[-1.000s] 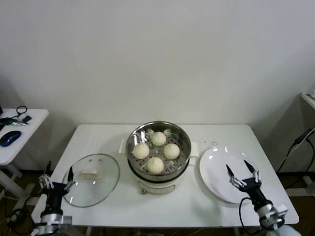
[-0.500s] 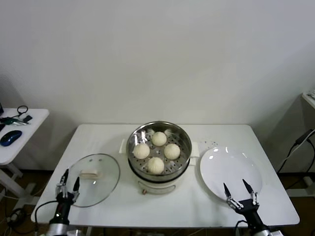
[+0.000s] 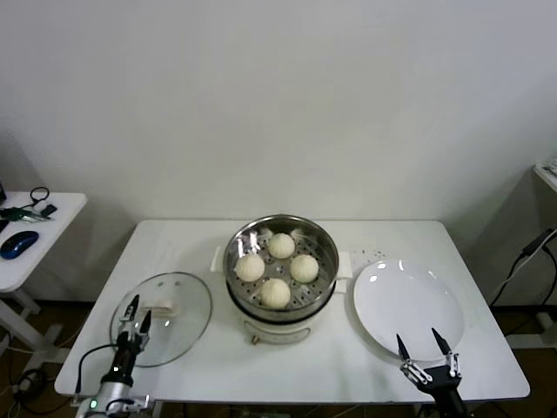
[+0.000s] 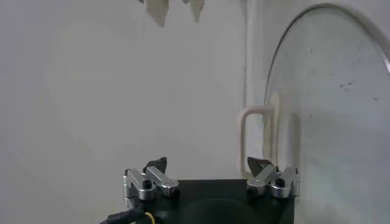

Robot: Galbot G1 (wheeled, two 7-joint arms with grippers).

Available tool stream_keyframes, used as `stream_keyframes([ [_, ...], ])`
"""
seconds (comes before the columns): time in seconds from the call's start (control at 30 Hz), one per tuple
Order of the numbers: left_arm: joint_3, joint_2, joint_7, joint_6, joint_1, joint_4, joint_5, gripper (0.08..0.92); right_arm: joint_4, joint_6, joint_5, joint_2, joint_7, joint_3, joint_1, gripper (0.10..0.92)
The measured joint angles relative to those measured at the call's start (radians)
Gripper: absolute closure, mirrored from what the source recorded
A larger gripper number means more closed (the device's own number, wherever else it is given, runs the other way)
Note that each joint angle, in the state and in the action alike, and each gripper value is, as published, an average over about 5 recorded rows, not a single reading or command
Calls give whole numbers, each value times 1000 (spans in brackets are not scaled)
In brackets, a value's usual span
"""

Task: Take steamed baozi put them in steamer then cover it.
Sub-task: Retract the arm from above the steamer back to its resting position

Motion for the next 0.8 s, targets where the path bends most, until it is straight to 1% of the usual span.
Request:
stream_keyframes([
  [0.2,17,-4,13,7,-60,49,10,177,22,5,-3,11,-1,9,-19,203],
  [0.3,25,-6,17,13,-80,68,16,194,32,7,-5,15,-2,11,-27,203],
  [0.4,30,-10,22,16,-91,85,23,260,40,8,-8,17,-3,13,-32,203],
  [0.8,41,-23,40,26,-114,122,46,606,69,7,-14,19,-5,15,-39,203],
])
